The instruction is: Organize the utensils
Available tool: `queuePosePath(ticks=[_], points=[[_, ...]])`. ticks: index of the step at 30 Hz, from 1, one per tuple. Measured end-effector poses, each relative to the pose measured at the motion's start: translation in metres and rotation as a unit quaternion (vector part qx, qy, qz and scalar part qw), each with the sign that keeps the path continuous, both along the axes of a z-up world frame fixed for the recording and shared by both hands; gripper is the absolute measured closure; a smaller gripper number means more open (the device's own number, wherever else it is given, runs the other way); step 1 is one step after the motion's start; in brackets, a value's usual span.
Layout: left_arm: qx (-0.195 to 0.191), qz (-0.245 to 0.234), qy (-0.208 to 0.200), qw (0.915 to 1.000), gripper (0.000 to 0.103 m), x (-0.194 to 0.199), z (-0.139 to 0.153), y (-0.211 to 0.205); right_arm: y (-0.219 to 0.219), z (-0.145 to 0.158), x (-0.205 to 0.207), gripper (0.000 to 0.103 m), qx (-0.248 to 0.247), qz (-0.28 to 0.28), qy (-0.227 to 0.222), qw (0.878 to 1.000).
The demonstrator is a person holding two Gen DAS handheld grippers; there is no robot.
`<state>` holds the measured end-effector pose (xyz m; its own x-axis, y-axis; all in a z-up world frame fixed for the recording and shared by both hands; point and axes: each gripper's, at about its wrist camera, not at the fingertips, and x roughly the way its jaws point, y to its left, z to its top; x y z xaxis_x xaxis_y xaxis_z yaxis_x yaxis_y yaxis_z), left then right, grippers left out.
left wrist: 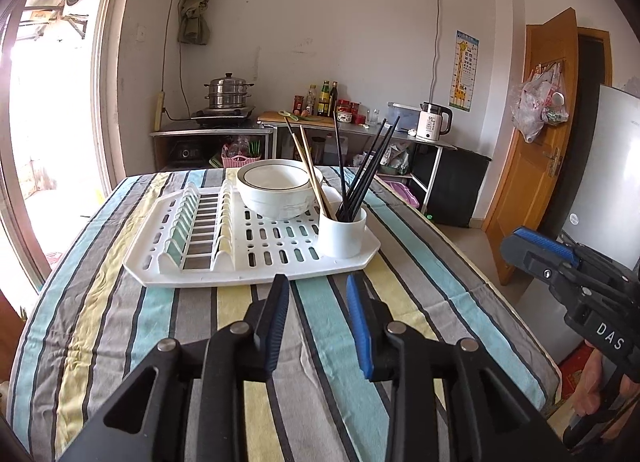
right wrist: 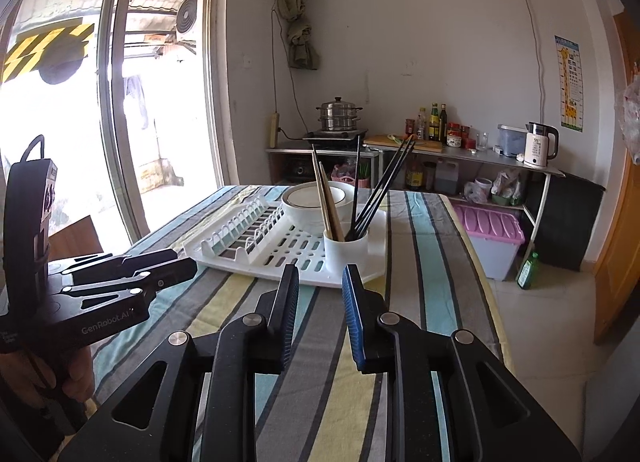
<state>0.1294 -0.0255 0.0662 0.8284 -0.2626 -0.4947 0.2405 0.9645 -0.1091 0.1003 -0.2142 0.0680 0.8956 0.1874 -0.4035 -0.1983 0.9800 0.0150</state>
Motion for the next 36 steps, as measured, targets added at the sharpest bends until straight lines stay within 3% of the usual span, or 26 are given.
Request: queuePosePath(ticks=[18, 36], points=[[0.012, 0.020, -0.014, 0.9996, 0.071, -0.087, -0.028, 0.000, 0.007, -0.036, -0.070, 0.075, 0.004, -0.011, 0.012, 1.000], [0.022, 0.027, -0.013, 0.9993, 0.071, -0.101, -0.041, -0.007, 0.005, -0.045, -0.076, 0.075, -0.010, -0.019, 0.009, 1.000]])
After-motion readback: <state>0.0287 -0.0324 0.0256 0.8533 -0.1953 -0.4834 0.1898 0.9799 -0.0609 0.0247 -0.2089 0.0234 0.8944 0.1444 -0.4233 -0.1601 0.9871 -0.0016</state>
